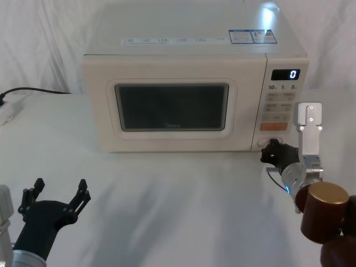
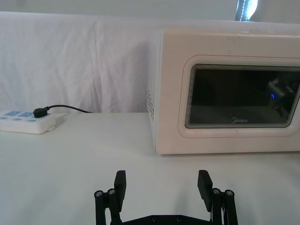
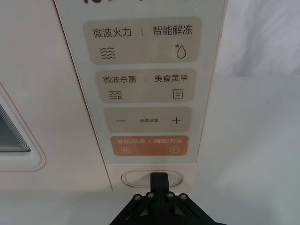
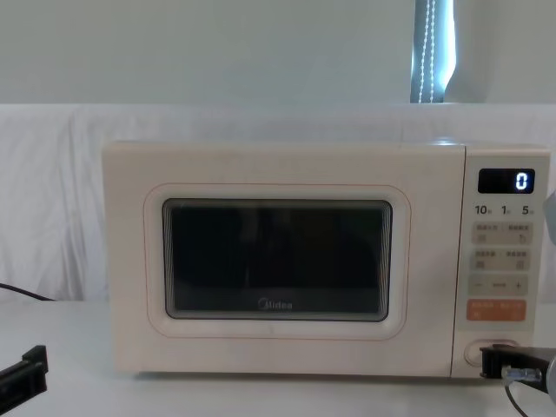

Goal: Press the button to open the microwave door with one hand; close the microwave door with the other hand.

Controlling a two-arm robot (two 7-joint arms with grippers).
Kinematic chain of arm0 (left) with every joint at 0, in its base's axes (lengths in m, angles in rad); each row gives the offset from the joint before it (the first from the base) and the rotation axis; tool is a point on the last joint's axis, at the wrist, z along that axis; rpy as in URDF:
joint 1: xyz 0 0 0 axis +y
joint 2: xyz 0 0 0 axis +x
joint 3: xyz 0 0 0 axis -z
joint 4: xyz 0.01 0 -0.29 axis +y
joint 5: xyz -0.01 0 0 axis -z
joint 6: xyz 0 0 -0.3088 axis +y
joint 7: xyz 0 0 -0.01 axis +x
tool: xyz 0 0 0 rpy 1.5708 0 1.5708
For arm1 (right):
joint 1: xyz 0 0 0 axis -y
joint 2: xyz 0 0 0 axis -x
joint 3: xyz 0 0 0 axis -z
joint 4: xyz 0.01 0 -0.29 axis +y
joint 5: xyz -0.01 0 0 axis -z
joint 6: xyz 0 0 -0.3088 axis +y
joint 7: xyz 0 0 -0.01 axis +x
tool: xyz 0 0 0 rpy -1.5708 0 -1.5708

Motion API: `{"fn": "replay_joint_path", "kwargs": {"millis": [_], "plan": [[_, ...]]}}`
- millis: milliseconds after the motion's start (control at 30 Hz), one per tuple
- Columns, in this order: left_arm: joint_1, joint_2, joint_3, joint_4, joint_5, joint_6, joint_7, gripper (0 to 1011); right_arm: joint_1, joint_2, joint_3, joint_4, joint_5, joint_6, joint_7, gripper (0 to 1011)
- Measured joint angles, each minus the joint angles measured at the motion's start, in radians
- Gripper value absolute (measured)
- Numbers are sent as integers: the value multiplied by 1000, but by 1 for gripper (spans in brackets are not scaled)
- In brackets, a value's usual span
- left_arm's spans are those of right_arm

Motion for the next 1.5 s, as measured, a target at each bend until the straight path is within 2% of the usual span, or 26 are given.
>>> {"fn": "replay_joint_path", "kwargs": {"millis": [1500], "plan": [[0,0,0,0,0,0,0,1001,48,-12,8,76,-21,-20,-13,0]]}}
